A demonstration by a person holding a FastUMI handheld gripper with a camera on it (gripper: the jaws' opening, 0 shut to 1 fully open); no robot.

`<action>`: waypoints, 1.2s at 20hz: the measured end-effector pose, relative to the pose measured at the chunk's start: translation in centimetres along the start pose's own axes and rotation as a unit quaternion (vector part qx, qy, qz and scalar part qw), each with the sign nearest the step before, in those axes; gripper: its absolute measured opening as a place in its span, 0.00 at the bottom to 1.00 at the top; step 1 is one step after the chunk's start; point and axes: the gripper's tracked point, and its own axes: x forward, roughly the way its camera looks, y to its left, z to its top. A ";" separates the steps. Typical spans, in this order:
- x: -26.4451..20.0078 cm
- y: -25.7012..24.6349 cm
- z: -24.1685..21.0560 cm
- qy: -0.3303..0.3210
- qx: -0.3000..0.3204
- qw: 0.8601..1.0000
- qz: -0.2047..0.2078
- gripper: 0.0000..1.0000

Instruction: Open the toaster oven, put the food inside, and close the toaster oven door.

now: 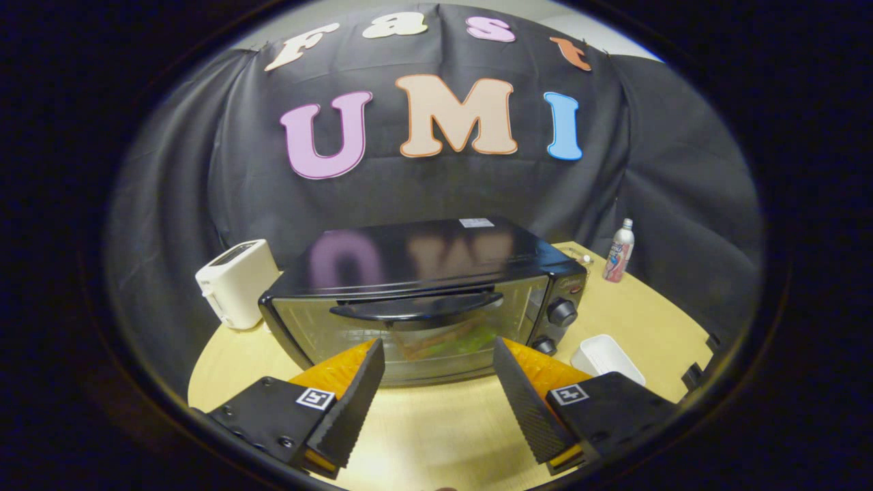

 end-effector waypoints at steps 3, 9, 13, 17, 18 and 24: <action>-0.8 -0.2 1.8 -0.016 0.005 1.000 0.003 0.99; -4.0 -1.0 10.7 -0.097 0.011 0.995 0.010 0.98; -6.3 -1.6 17.7 -0.151 0.002 0.988 0.010 0.98; -9.2 -2.1 23.4 -0.193 0.004 0.981 0.008 0.98; -9.7 -2.1 24.6 -0.200 0.003 0.980 0.007 0.98; -11.4 -2.0 29.4 -0.218 -0.018 0.976 0.007 0.98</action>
